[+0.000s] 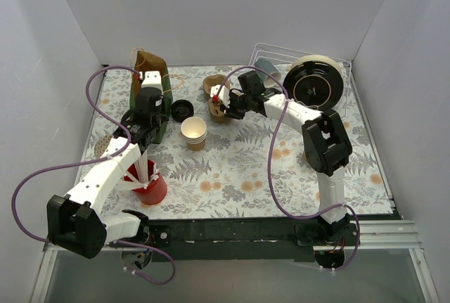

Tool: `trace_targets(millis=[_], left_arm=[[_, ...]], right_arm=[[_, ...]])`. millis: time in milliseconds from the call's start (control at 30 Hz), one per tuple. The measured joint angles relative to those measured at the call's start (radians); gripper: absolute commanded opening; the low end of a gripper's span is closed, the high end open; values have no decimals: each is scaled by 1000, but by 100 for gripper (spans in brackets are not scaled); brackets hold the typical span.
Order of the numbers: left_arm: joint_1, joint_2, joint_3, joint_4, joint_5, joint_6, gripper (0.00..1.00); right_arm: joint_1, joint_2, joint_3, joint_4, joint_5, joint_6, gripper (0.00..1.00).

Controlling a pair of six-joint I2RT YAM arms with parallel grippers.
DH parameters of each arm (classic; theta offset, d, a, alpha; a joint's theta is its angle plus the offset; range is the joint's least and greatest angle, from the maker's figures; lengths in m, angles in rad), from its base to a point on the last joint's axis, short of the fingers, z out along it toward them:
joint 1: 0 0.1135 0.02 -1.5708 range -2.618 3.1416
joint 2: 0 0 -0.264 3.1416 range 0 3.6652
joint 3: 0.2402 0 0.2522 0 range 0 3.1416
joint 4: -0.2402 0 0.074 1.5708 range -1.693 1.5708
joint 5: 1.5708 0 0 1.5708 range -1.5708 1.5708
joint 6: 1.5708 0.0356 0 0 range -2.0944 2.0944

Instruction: Pack the takeout coffee

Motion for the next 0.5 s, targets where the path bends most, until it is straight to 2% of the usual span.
trace_targets(millis=[300,500], left_arm=[[0,0,0,0,0,0,15],[0,0,0,0,-2,0,15]], right_arm=[[-1,-19,-32,83,53,50,41],[-1,-19,-11,106,80,154,45]])
